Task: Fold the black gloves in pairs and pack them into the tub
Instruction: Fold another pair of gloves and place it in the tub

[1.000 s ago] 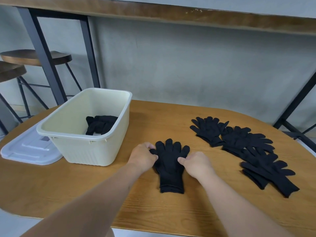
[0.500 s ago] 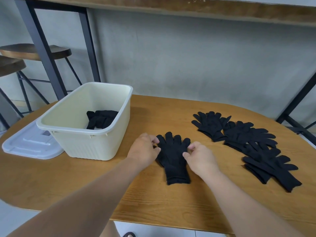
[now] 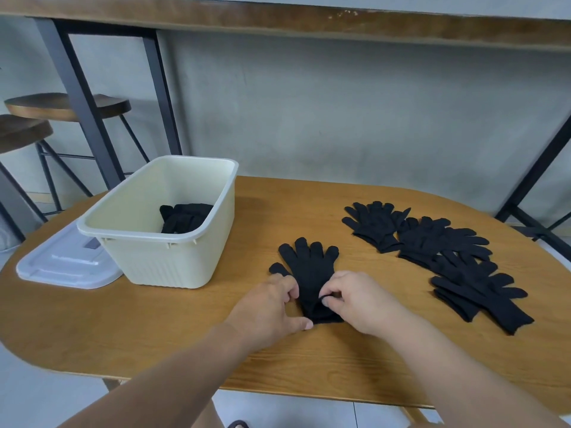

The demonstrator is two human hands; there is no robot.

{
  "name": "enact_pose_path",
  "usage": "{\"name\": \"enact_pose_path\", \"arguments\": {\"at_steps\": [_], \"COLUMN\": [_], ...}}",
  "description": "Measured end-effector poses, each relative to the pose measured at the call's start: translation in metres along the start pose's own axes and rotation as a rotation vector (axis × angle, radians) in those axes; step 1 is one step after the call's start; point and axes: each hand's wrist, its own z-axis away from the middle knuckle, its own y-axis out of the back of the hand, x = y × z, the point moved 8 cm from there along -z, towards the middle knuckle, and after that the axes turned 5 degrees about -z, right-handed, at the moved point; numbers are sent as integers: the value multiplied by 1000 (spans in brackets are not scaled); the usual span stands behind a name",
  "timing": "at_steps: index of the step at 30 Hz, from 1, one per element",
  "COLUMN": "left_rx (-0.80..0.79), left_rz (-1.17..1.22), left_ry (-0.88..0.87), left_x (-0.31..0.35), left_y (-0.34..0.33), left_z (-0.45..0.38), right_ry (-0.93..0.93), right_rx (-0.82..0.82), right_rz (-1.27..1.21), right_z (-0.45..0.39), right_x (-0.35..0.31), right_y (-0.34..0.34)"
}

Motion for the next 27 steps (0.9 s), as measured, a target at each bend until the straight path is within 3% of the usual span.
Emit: {"name": "enact_pose_path", "arguments": {"at_steps": [4, 14, 21, 24, 27], "left_rx": [49, 142, 116, 62, 69], "left_rz": [-95, -380, -284, -160, -187], "left_ry": [-46, -373, -287, -280, -293], "left_x": [4, 31, 24, 21, 24], "left_y": [-1, -3, -4, -5, -3], "left_z": [1, 4, -7, -9, -10], "right_ry": [48, 19, 151, 107, 15], "right_rx": [-11, -122, 1, 62, 76], "right_rz": [86, 50, 198, 84, -62], "right_z": [3, 9, 12, 9, 7], "right_x": [-5, -1, -7, -6, 5], "right_y": [1, -12, -14, -6, 1]}}
